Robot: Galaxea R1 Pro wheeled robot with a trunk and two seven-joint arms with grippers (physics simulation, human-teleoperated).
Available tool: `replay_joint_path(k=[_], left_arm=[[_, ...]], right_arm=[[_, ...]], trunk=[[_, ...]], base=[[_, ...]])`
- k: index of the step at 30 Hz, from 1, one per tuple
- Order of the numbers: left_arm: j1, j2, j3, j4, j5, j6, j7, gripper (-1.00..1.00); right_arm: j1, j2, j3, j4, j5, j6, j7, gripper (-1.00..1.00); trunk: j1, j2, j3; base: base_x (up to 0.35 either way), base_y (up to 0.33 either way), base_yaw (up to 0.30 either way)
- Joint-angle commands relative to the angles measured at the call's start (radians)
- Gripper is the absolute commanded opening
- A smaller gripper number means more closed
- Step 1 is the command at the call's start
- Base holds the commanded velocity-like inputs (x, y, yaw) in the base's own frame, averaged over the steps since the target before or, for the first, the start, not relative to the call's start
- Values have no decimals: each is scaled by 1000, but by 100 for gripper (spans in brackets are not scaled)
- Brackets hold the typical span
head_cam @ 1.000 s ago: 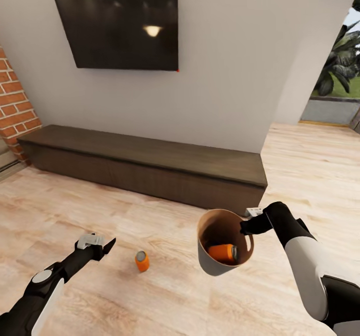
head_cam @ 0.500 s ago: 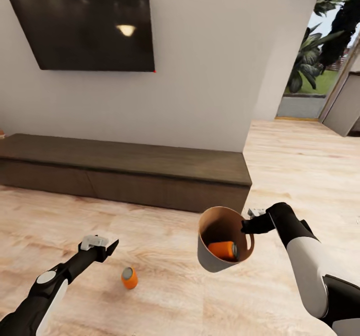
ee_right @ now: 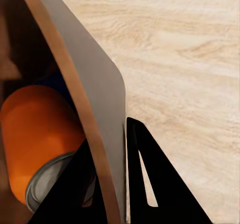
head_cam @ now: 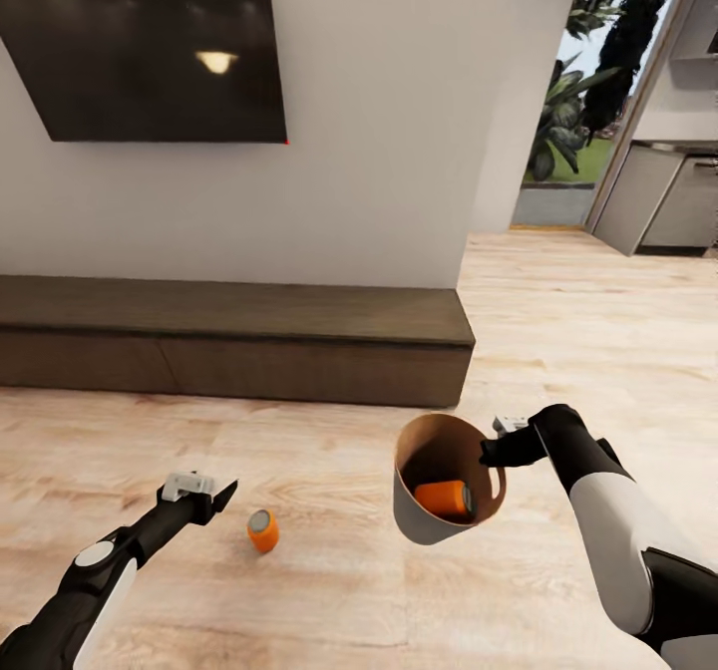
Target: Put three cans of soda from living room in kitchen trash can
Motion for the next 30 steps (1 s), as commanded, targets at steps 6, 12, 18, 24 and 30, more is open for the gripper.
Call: replay_joint_path(k=[6, 12, 18, 24, 30], left_arm=[[0, 0, 0, 0, 0, -3, 5, 100], [0, 0, 0, 1, 1, -6, 14, 100], [0, -1, 0, 0, 2, -9, 27, 100], [0, -1, 0, 1, 1, -10, 30, 100], [0, -1, -1, 2, -2, -10, 75, 100]], right_arm=[[0, 1, -1, 5, -27, 11, 8, -100], [0, 2, 0, 5, -25, 11, 8, -100], [0, 1, -1, 5, -25, 12, 8, -100], [0, 1, -4, 5, -26, 19, 7, -100], [0, 2, -4, 5, -26, 22, 7, -100]], trunk=[[0, 0, 0], [0, 0, 0], [0, 0, 0], [0, 0, -3], [0, 0, -8]], base=[[-190, 248, -10], [13, 238, -1], [17, 44, -1], [1, 4, -133], [0, -72, -198]])
